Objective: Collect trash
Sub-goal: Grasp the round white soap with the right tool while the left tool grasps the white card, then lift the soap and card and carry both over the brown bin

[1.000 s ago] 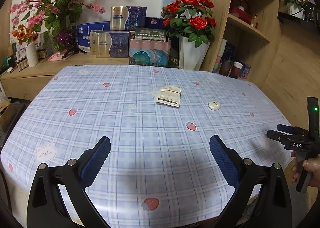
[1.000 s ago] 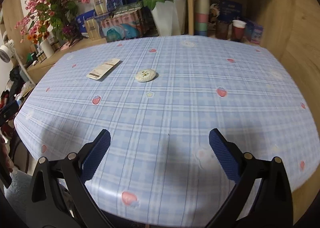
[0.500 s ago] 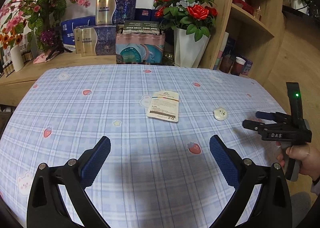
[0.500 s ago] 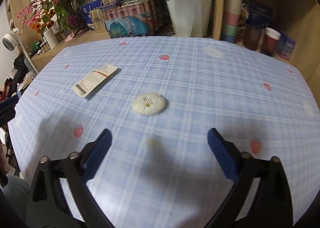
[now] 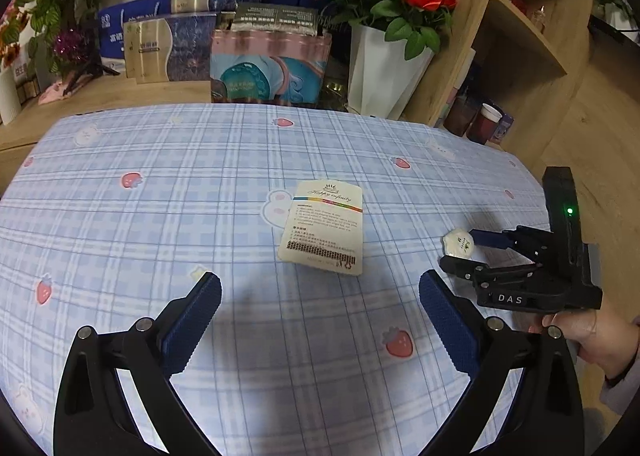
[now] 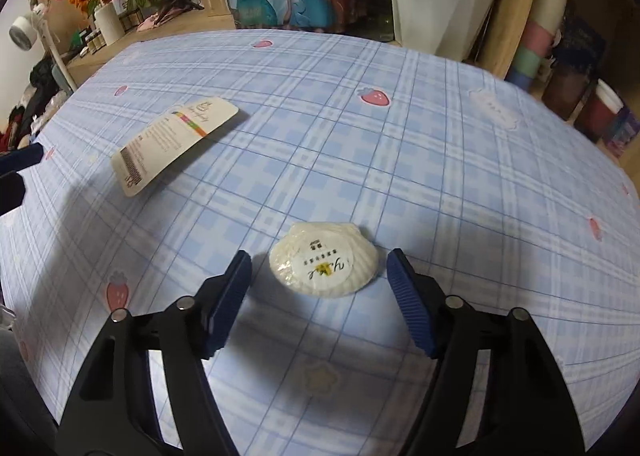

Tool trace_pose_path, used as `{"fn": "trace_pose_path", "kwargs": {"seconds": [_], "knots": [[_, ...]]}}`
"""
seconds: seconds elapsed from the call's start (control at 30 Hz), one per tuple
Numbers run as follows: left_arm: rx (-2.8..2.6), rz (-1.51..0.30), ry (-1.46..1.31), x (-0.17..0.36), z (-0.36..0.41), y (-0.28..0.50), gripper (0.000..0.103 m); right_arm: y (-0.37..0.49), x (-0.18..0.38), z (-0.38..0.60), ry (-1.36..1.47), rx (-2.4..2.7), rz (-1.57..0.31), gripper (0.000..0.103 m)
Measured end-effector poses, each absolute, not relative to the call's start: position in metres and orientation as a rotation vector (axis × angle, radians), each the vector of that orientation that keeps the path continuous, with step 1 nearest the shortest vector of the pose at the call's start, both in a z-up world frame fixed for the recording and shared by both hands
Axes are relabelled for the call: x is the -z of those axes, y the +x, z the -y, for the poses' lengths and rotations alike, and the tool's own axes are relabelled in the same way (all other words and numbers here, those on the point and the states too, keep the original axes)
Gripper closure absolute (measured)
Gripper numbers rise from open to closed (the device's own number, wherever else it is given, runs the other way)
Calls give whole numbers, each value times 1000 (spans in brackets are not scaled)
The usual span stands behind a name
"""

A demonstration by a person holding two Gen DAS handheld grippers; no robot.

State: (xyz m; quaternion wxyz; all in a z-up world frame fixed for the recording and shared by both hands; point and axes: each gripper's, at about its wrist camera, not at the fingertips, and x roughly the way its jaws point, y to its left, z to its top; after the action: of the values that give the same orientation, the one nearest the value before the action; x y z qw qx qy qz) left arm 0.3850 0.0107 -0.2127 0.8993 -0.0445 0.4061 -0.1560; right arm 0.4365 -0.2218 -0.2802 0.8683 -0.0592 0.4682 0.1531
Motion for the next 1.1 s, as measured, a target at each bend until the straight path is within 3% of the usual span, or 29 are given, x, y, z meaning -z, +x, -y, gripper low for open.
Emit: {"fn": "trace_pose_path", "kwargs": {"seconds": [0.03,0.1,0.77,0.87,0.9,1.1], "knots": [[329,-852,-91,215,-8,392,6,437,280,224,-109,-325,-974,35],[341,-871,-80,219,0,404,6,438,279,225,-100,-326,-964,48],[301,-1060,65,265,38,491,7,424,266,242,2,-358,-914,48],[268,-1056,120,265,42,492,21,421,264,243,17,-360,-912,48],[262,-1050,146,264,43,491,37,421,263,243,20,-362,-913,48],[327,-1054,149,255,38,467,42,411,251,241,24,-380,-895,48]]}}
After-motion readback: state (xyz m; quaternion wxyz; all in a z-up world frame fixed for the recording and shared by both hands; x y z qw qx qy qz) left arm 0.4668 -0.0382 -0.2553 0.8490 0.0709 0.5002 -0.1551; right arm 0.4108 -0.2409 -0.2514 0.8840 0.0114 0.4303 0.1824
